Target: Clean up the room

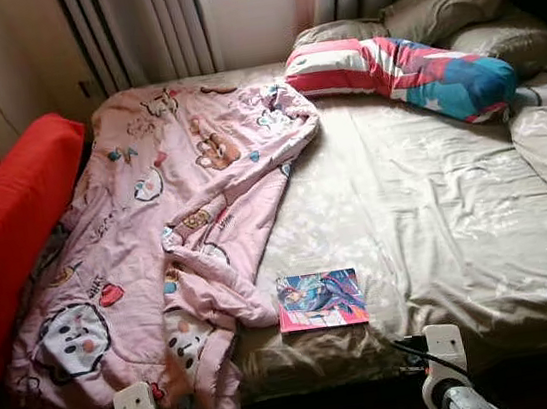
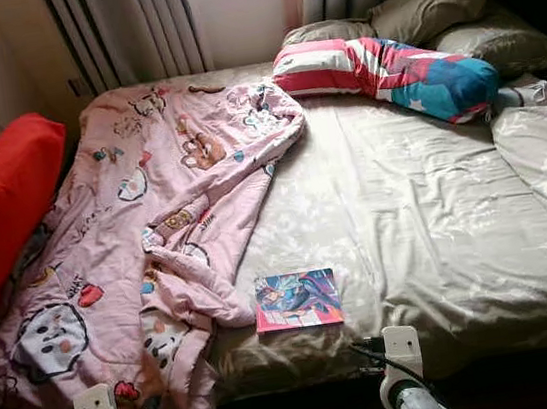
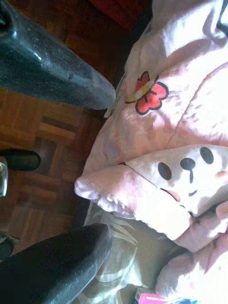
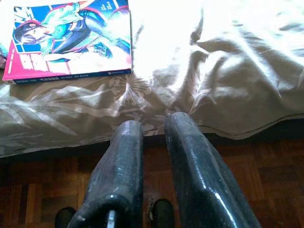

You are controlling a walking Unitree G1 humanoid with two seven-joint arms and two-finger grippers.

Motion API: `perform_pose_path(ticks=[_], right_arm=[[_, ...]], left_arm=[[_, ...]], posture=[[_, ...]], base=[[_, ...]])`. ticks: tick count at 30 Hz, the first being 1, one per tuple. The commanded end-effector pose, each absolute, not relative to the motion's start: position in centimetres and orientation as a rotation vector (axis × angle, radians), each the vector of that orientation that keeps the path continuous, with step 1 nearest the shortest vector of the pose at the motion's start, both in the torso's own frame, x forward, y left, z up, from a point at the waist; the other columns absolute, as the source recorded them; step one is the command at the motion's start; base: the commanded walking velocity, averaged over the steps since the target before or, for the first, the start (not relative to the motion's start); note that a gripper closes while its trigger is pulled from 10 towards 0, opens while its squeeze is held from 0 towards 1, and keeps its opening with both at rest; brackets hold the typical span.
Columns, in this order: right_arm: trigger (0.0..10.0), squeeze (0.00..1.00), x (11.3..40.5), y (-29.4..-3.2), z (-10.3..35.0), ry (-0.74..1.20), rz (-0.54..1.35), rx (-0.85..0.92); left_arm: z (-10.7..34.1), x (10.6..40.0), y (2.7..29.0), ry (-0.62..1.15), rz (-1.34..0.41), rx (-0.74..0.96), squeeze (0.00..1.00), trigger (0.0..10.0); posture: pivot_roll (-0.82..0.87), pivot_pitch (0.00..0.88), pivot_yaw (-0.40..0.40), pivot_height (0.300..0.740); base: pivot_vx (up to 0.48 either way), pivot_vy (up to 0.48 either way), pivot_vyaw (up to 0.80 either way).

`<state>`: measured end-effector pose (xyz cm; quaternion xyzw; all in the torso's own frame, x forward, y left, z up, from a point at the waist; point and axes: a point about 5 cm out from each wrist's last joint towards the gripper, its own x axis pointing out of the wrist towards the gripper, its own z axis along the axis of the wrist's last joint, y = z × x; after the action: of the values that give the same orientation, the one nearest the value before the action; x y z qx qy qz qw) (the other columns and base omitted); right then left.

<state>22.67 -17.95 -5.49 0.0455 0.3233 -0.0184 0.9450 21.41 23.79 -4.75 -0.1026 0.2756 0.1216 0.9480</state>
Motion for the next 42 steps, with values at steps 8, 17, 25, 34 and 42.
perform_pose_path(ticks=[8, 17, 25, 34, 42], right_arm=[[10.0, 0.0, 26.7, -15.9, -0.6, 0.268, 0.115, 0.054], [10.0, 0.0, 25.6, -16.3, 0.6, 0.146, 0.084, 0.037], [10.0, 0.0, 24.8, -17.3, -0.3, 0.193, 0.048, 0.05], [10.0, 0.0, 25.7, -18.6, 0.4, 0.19, 0.023, 0.021], [10.0, 0.0, 26.0, -18.7, 0.7, 0.187, 0.019, 0.047]], left_arm=[[-0.7, 23.2, 24.5, 0.218, 0.171, -0.124, 0.0, 10.0], [0.6, 22.3, 24.5, 0.125, 0.156, -0.063, 0.0, 10.0], [1.0, 22.6, 24.6, 0.119, 0.162, -0.068, 0.0, 10.0], [2.0, 24.1, 24.6, 0.106, 0.154, -0.073, 0.0, 10.0], [2.2, 24.7, 24.3, 0.11, 0.132, -0.071, 0.0, 10.0]], posture=[[-0.04, 0.0, 0.032, 0.74], [-0.04, 0.0, 0.012, 0.74], [-0.04, 0.0, 0.01, 0.74], [-0.04, 0.013, 0.017, 0.74], [-0.05, 0.047, 0.021, 0.74]], base=[[0.0, 0.0, 0.0], [0.0, 0.0, 0.0], [0.0, 0.0, 0.0], [0.0, 0.0, 0.24], [0.0, 0.0, 0.2]])
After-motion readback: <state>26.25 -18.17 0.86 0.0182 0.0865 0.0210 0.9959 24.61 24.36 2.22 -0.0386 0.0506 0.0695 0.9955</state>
